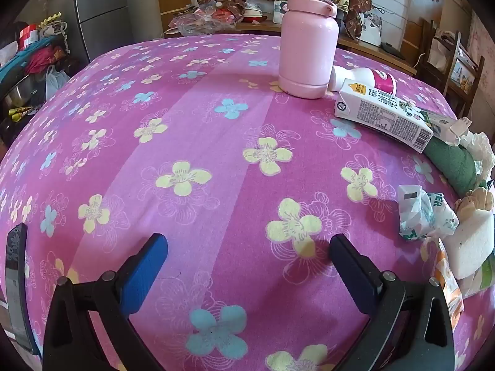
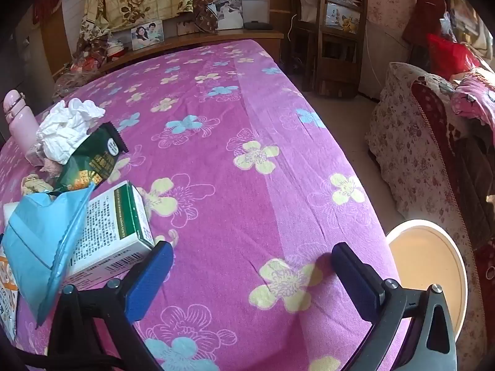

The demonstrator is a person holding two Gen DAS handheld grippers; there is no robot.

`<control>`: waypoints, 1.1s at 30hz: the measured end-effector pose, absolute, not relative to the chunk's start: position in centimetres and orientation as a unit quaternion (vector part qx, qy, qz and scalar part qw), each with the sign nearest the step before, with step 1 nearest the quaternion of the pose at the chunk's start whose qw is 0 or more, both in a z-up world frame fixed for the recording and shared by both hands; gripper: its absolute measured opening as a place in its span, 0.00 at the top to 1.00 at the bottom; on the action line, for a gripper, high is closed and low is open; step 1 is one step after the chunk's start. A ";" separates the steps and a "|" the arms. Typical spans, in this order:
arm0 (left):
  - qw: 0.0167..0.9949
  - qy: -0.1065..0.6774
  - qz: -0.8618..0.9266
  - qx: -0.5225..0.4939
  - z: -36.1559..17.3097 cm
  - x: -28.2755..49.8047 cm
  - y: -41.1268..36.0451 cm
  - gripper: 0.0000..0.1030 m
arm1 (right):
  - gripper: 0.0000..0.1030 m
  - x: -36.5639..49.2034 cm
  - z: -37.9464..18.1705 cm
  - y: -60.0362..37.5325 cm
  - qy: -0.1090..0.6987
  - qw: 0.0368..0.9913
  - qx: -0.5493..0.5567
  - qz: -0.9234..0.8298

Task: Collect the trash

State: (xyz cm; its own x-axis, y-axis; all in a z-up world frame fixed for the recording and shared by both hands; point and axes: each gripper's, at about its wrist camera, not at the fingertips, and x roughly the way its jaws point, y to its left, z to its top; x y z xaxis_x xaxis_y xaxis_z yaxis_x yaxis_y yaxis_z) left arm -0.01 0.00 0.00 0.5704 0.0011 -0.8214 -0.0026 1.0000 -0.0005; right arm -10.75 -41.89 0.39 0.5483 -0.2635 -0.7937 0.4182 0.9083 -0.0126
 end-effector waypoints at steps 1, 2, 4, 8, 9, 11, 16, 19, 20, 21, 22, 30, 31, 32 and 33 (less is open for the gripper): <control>0.883 0.469 0.001 0.003 0.0 0.0 0.0 0.00 | 0.00 -10.8 0.4 -41.9 0.434 0.875 0.089 -0.195; 0.880 0.475 0.000 0.007 0.0 0.0 0.0 0.00 | 0.00 -10.8 0.4 -41.9 0.434 0.875 0.090 -0.194; 0.876 0.482 -0.001 0.005 0.1 0.1 0.0 0.00 | 0.00 -10.8 0.4 -41.9 0.434 0.875 0.089 -0.195; 0.887 0.461 0.003 -0.007 2.2 -1.0 0.9 0.00 | 0.00 -10.8 0.4 -41.9 0.433 0.875 0.089 -0.195; 0.895 0.445 0.006 -0.009 3.2 -1.8 1.1 0.00 | 0.00 -10.8 0.4 -41.9 0.433 0.875 0.089 -0.195; 0.905 0.424 0.006 -0.011 4.9 -2.7 1.4 0.00 | 0.00 -10.8 0.4 -41.9 0.433 0.875 0.089 -0.195; 0.920 0.391 -0.012 -0.003 7.9 -6.4 0.8 0.00 | 0.00 -10.8 0.4 -41.9 0.433 0.875 0.089 -0.194; 0.928 0.372 -0.033 -0.001 9.4 -8.6 -0.4 0.00 | 0.00 -10.9 0.4 -41.8 0.437 0.875 0.086 -0.191; 0.930 0.366 -0.038 0.002 9.8 -9.3 -0.8 0.00 | 0.00 -10.7 0.5 -41.8 0.445 0.874 0.083 -0.179; 0.933 0.358 -0.044 0.006 10.3 -10.1 -1.4 0.00 | 0.00 -10.4 0.6 -41.9 0.455 0.871 0.078 -0.165; 0.935 0.351 -0.052 0.008 10.8 -10.8 -1.9 0.00 | 0.00 -10.4 0.7 -41.9 0.463 0.870 0.074 -0.152; 0.942 0.320 -0.098 -0.005 13.5 -14.9 -5.6 0.00 | 0.00 -18.4 6.0 -38.6 0.374 0.908 0.088 -0.166; 0.944 0.314 -0.102 -0.006 13.7 -15.4 -6.0 0.00 | 0.00 -18.9 7.0 -38.0 0.364 0.912 0.084 -0.168; 0.945 0.309 -0.108 -0.008 13.9 -15.9 -6.4 0.00 | 0.00 -19.7 8.0 -37.4 0.356 0.916 0.084 -0.168; 0.945 0.306 -0.110 -0.010 14.0 -16.1 -6.7 0.00 | 0.00 -20.4 8.8 -36.9 0.347 0.919 0.085 -0.166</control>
State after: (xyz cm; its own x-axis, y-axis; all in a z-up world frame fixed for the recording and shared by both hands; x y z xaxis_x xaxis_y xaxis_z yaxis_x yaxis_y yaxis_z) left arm -16.13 -6.66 13.98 0.7880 -0.2152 -0.5769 0.2026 0.9754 -0.0871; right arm -20.38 -36.94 8.85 0.7042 -0.2451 -0.6663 0.3638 0.9305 0.0422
